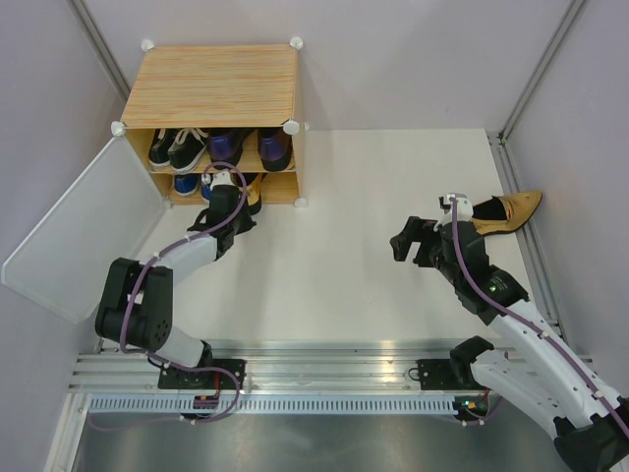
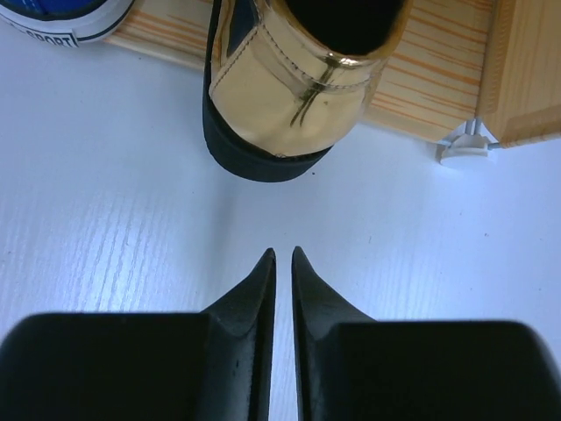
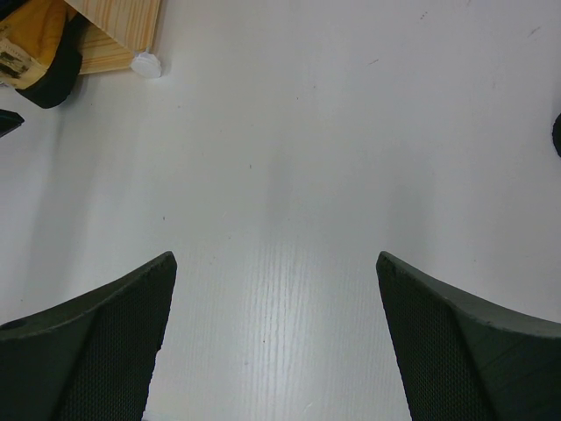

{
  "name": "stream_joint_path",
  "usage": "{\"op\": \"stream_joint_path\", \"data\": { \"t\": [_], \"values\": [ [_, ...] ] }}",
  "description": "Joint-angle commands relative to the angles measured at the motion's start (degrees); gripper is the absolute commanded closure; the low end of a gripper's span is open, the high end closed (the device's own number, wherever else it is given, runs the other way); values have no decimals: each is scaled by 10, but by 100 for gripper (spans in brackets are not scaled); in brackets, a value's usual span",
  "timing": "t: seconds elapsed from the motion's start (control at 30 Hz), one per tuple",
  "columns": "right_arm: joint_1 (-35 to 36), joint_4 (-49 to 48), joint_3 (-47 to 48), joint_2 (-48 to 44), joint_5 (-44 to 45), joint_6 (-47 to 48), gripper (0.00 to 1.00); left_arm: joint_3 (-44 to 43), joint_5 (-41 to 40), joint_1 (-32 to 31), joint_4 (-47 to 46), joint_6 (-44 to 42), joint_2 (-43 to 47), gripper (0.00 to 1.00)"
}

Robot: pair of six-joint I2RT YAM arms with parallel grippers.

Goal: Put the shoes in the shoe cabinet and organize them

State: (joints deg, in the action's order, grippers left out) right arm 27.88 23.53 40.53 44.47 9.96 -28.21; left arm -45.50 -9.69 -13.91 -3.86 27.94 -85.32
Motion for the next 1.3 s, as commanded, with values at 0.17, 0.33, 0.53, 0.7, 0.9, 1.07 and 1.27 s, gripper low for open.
{"op": "stream_joint_path", "data": {
  "t": [0.17, 0.33, 0.53, 0.7, 0.9, 1.07, 1.27],
  "values": [
    [-2, -18, 3, 5, 2, 9, 2, -69, -5, -1, -62, 6, -97, 87],
    [-1, -19, 4, 8, 11, 10, 2, -100, -36, -1, -73, -14, -124, 88],
    [-2, -19, 6, 11, 18, 10, 2, -136, -52, 1, -72, -35, -156, 89],
    [-3, -18, 5, 12, 22, 10, 2, -153, -60, 7, -72, -45, -175, 90],
    [-5, -18, 6, 18, 24, 11, 2, -175, -58, 16, -69, -50, -188, 90],
    [-5, -19, 5, 19, 25, 12, 2, -202, -50, 20, -62, -51, -209, 90],
    [-6, -19, 6, 21, 27, 11, 2, -226, -56, 24, -52, -57, -225, 90]
  ]
}}
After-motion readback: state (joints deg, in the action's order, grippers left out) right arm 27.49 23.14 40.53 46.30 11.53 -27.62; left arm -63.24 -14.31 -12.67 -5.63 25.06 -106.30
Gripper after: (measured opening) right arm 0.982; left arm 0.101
